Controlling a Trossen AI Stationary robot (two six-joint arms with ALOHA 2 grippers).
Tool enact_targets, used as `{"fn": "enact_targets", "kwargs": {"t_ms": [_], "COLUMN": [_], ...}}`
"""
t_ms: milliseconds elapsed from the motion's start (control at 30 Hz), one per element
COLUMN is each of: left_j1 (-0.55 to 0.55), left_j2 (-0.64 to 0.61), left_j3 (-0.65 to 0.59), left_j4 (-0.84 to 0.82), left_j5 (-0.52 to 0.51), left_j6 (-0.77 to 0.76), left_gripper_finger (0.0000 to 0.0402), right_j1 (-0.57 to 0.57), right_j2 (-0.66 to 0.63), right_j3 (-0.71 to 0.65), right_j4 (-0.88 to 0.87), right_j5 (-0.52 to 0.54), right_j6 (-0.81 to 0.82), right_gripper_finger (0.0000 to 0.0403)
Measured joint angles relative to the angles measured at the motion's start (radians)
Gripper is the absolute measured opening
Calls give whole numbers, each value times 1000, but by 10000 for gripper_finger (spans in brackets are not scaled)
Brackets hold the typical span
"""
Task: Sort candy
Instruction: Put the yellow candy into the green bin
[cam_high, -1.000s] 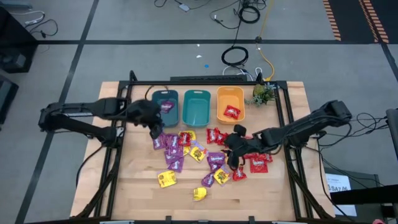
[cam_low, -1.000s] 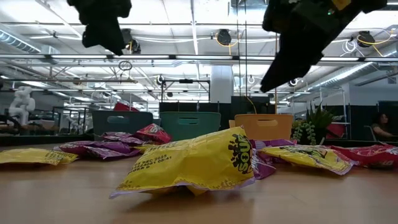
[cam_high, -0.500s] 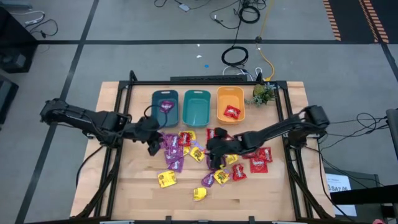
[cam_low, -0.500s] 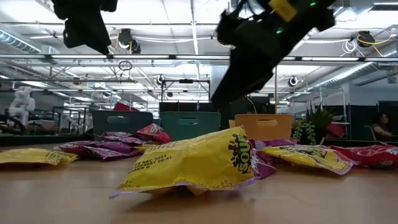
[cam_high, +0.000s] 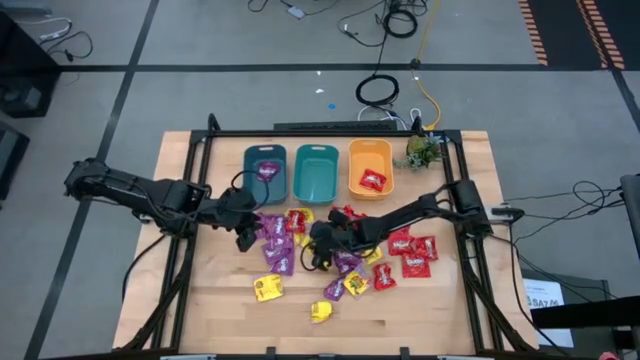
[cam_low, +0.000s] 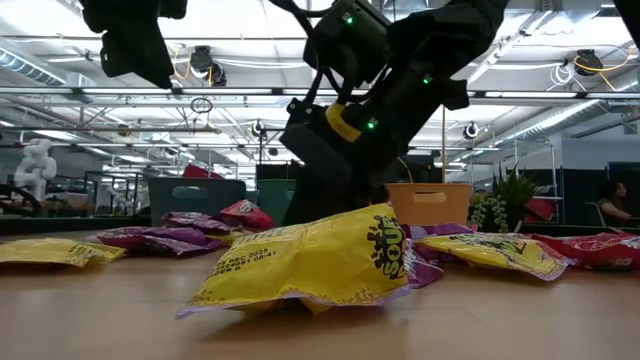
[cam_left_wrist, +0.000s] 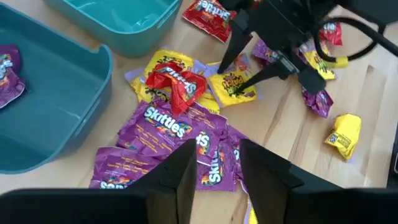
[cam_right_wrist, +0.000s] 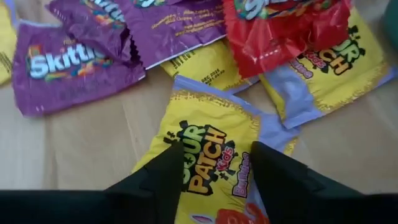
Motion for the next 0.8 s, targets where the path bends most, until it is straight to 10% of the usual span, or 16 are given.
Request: {"fn": "enact_targets", "kwargs": {"t_ms": [233, 800], "left_j1": [0, 0], "left_j2": [0, 0], "left_j3": [0, 0], "left_j4": [1, 2], "left_j5": [7, 9], "left_j6": [82, 186], "left_gripper_finger": [130, 130], "right_j1": [36, -166], "right_j2": [-71, -283], "right_j3": [-10, 375], "right_j4": [-42, -463], "right_j5": [-35, 340], "right_j6": [99, 87], "right_gripper_finger": [20, 1]}}
